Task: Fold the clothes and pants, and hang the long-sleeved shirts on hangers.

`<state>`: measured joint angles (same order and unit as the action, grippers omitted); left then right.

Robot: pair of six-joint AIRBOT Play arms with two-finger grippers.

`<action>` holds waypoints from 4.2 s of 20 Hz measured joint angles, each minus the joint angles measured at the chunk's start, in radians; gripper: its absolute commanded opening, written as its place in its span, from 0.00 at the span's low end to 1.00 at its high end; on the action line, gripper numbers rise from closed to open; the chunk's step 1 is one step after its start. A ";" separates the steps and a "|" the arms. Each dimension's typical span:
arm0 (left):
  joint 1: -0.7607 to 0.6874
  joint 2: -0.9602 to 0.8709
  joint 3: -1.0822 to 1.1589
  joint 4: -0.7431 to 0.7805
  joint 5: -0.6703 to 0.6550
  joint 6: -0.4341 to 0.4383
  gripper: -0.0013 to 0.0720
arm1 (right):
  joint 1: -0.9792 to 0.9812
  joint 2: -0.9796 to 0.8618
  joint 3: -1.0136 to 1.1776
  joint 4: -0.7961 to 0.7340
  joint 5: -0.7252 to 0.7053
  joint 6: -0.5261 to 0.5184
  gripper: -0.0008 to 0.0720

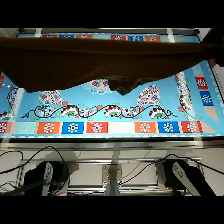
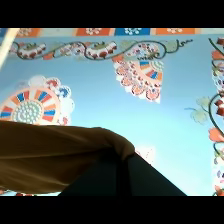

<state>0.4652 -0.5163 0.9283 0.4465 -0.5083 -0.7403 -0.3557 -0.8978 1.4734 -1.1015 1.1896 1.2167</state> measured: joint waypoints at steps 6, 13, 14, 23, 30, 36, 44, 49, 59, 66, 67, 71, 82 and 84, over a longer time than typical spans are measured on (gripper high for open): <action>0.040 0.113 0.000 0.190 -0.245 -0.232 0.04 | -0.013 0.167 0.001 -0.047 0.199 -0.005 0.03; -0.043 -0.031 -0.148 0.312 -0.428 -0.497 0.04 | 0.018 0.064 -0.070 0.008 0.176 -0.006 0.03; -0.076 -0.093 -0.177 0.299 -0.409 -0.513 0.04 | 0.040 0.001 -0.090 0.012 0.151 -0.004 0.03; -0.343 -0.654 -0.205 -0.171 0.006 -0.293 0.04 | 0.296 -0.534 -0.142 0.071 -0.219 0.001 0.03; -0.353 -0.755 -0.170 -0.303 0.134 -0.219 0.13 | 0.346 -0.600 -0.144 0.079 -0.566 0.019 0.27; -0.348 -0.750 -0.154 -0.319 0.160 -0.014 0.91 | 0.290 -0.597 -0.144 0.055 -0.613 0.055 0.67; -0.111 -0.602 -0.143 0.051 -0.106 -0.029 0.76 | -0.003 -0.558 -0.145 -0.046 -0.284 0.017 0.62; 0.006 -0.690 -0.143 0.363 -0.438 -0.186 0.98 | -0.111 -0.558 -0.145 -0.073 -0.138 -0.054 0.62; -0.029 -0.924 -0.141 0.313 -0.525 -0.155 0.89 | -0.140 -0.558 -0.145 -0.057 -0.084 -0.077 0.62; -0.069 -0.961 -0.141 0.235 -0.385 -0.145 0.78 | -0.140 -0.558 -0.145 -0.012 -0.062 -0.079 0.53; -0.065 -0.962 -0.141 0.229 -0.376 -0.143 0.75 | -0.140 -0.558 -0.145 -0.010 -0.057 -0.079 0.53; -0.048 -0.964 -0.142 0.228 -0.361 -0.143 0.48 | -0.140 -0.558 -0.145 -0.004 -0.046 -0.079 0.53; -0.048 -0.965 -0.143 0.225 -0.375 -0.143 0.04 | -0.140 -0.568 -0.165 -0.001 0.024 -0.080 0.55; -0.048 -0.965 -0.143 0.221 -0.376 -0.143 0.04 | -0.140 -0.587 -0.187 0.008 0.064 -0.092 0.69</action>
<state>0.4175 -1.4815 0.7856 0.6678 -0.8841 -0.8833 -0.4961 -1.4845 1.2865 -1.0935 1.2537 1.1252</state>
